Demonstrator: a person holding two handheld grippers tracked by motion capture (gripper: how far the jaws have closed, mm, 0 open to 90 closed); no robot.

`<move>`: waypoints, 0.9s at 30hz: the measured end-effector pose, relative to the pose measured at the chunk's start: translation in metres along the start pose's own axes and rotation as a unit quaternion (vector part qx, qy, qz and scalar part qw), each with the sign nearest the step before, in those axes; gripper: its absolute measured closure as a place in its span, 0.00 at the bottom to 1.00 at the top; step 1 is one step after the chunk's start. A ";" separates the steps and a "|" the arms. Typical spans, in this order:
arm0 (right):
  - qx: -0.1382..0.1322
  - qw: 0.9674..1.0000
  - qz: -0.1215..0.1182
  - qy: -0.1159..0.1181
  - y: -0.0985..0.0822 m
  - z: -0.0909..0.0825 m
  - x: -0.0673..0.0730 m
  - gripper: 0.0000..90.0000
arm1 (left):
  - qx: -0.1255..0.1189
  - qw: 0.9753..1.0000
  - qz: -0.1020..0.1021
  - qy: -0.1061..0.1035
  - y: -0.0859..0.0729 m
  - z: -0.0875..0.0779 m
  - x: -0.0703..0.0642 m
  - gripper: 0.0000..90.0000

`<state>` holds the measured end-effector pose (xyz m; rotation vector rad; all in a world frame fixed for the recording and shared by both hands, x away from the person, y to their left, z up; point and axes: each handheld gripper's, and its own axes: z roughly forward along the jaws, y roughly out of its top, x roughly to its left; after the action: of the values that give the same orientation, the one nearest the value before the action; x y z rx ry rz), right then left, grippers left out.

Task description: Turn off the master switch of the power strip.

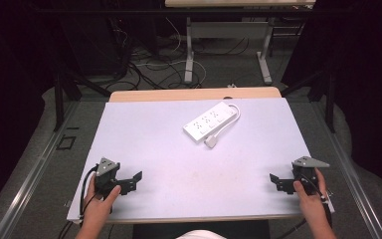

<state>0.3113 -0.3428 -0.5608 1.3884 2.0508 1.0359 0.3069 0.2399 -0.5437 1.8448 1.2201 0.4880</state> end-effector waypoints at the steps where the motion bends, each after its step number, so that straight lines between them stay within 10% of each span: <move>1: 0.000 1.000 -0.003 -0.001 -0.001 0.000 0.000 0.00 | 0.001 1.000 -0.001 -0.001 0.000 0.000 0.000 0.07; 27: 0.010 1.000 0.015 0.002 -0.003 0.005 -0.003 0.00 | -0.006 1.000 -0.005 0.003 0.000 -0.001 0.002 0.07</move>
<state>0.3139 -0.3446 -0.5662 1.4334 2.0545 1.0343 0.3067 0.2419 -0.5436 1.8273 1.2289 0.4946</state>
